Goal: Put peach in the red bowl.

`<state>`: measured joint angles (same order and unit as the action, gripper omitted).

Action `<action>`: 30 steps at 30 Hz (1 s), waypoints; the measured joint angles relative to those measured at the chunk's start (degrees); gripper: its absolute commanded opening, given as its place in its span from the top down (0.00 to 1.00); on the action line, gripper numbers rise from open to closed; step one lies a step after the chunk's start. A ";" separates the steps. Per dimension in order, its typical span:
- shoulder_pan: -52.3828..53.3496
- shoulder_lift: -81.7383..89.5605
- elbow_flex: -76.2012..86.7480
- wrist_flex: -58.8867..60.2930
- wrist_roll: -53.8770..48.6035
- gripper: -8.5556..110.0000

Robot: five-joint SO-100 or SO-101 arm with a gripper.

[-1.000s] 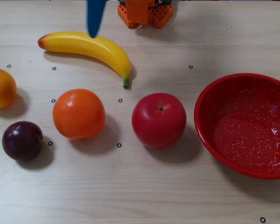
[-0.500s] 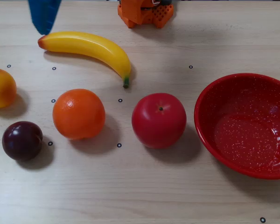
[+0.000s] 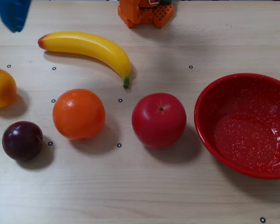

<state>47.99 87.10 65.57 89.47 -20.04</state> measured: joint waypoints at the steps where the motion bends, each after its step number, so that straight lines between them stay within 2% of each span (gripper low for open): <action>1: 0.97 -1.05 -1.32 0.44 -0.18 0.88; 11: 5.45 -7.91 -9.67 3.78 -6.33 0.83; 24: 8.88 -18.81 -17.14 8.00 -21.53 0.60; 30: 10.46 -24.08 -19.60 7.38 -24.26 0.55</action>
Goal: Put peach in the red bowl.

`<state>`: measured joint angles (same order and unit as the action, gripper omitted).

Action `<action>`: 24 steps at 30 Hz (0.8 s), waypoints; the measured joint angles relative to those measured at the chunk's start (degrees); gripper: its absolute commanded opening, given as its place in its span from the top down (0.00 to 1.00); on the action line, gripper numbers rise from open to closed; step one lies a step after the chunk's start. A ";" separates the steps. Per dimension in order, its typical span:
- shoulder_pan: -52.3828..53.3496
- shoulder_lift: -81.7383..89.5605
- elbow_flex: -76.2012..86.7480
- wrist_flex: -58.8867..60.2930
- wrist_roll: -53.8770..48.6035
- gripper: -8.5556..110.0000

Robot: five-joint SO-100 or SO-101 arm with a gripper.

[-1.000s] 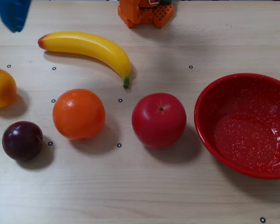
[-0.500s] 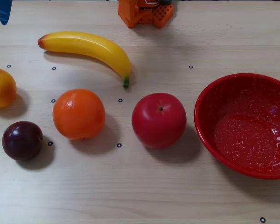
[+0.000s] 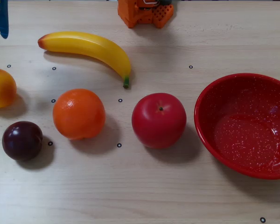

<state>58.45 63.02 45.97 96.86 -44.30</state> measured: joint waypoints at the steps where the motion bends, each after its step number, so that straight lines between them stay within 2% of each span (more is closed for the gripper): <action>1: 0.35 -0.53 -0.70 -0.09 -0.18 0.54; 10: 0.26 -7.21 -7.12 -0.79 -1.41 0.52; 24: 0.26 -12.39 -7.12 -2.72 -4.83 0.49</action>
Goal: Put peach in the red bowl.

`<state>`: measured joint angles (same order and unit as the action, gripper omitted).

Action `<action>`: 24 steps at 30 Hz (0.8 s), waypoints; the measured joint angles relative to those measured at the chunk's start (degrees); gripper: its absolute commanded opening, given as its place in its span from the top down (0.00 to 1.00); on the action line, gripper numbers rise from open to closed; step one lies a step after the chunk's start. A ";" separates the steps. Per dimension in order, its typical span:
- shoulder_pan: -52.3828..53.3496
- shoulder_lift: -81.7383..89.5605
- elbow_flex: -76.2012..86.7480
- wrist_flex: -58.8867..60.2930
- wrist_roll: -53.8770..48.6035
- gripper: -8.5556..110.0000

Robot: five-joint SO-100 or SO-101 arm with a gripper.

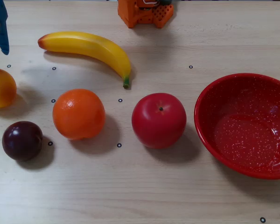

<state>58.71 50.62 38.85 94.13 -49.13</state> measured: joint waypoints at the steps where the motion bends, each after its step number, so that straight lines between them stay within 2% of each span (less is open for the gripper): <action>1: 0.00 0.00 0.00 -0.44 0.00 0.49; 24: -3.08 -5.10 -1.23 -4.57 -0.35 0.50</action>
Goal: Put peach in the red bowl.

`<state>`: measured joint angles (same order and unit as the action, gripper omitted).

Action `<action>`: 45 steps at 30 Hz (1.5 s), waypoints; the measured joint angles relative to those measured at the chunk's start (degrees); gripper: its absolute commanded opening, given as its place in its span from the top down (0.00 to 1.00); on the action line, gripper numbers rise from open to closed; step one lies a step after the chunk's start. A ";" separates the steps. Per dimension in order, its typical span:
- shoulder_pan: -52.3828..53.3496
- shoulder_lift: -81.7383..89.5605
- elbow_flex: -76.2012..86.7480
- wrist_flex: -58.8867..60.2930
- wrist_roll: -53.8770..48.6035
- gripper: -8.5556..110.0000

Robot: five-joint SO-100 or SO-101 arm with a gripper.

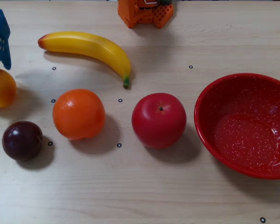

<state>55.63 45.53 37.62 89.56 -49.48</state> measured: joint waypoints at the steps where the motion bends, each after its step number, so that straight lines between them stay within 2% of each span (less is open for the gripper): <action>1: 0.00 0.00 0.00 -0.09 0.00 0.50; 45: -0.62 -3.25 -0.09 -4.75 0.00 0.51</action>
<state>55.02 42.28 37.53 84.81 -49.48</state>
